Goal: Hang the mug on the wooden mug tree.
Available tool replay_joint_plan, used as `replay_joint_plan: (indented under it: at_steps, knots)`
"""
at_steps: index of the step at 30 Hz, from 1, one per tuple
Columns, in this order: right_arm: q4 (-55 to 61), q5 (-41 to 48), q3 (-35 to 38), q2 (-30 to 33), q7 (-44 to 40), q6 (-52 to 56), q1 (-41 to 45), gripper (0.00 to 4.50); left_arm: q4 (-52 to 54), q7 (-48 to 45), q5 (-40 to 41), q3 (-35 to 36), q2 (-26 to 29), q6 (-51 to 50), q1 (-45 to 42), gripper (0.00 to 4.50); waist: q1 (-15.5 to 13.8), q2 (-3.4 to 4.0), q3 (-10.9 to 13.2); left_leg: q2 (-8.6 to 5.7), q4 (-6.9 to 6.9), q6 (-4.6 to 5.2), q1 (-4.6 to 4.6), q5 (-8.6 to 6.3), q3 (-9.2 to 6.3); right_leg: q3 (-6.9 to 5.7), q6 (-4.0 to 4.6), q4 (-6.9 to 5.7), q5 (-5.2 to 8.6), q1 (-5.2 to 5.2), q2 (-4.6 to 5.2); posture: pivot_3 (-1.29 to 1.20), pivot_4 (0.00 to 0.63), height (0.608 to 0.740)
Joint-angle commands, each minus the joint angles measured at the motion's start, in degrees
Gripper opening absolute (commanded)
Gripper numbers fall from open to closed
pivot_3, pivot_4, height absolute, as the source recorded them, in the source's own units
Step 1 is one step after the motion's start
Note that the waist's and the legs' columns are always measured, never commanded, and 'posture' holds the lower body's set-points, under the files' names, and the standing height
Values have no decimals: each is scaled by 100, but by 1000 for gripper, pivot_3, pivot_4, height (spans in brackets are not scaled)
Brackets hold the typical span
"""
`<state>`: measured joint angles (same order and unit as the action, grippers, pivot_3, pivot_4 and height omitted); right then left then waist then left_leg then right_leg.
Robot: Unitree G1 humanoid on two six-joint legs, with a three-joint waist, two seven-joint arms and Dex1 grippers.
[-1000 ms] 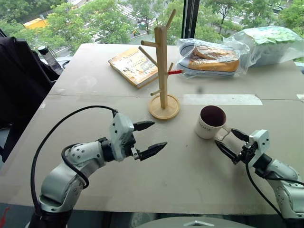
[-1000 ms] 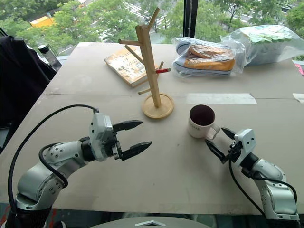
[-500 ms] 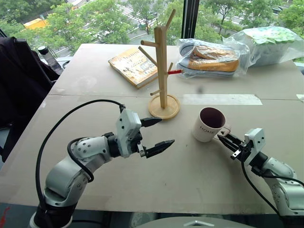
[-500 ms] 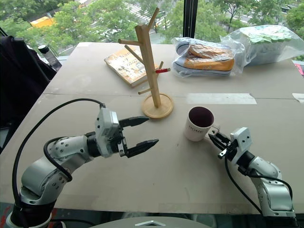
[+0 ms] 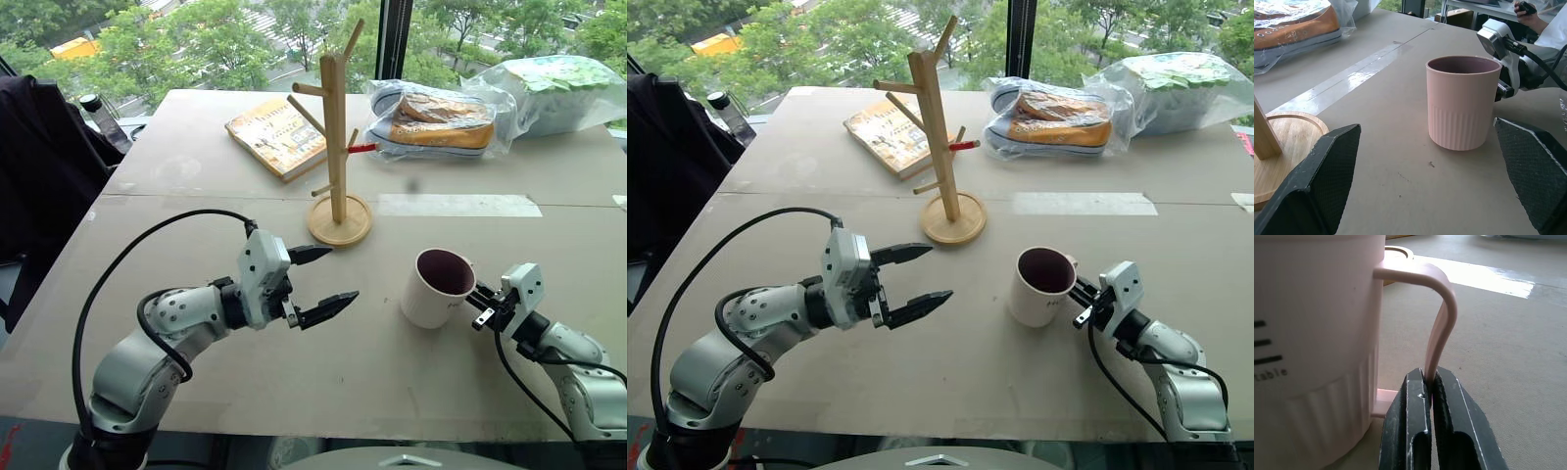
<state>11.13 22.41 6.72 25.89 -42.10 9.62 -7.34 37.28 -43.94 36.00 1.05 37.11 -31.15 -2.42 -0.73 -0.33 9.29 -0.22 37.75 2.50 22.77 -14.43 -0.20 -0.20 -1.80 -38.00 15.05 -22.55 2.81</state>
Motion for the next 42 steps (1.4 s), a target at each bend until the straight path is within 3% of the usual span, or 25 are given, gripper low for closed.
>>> replay_joint_plan:
  at_steps: [1,29,38,42]
  knots:
    - [100,8,59,39,12,-75,67,5,120,-22,-1,45,-13,155,-18,4500,0,0,0,0,0,0,0,0,0,0,0,0,0,0,0,0,150,740]
    - [-189,-114,154,143,-130,-448,464,5,126,82,34,90,-105,184,-28,4500,4,1,0,0,4,0,1,0,0,0,-1,-1,0,1,0,0,150,740]
    - [352,136,185,763,-331,7,1473,5,149,211,120,212,-290,234,-46,4500,4,0,2,0,8,0,1,0,0,0,-1,-3,-1,0,-2,0,150,740]
    - [478,63,-141,1281,-666,542,2260,5,131,335,281,345,-447,259,-143,4500,5,-1,4,0,9,0,5,0,-1,-2,-1,-2,-1,1,-1,0,150,740]
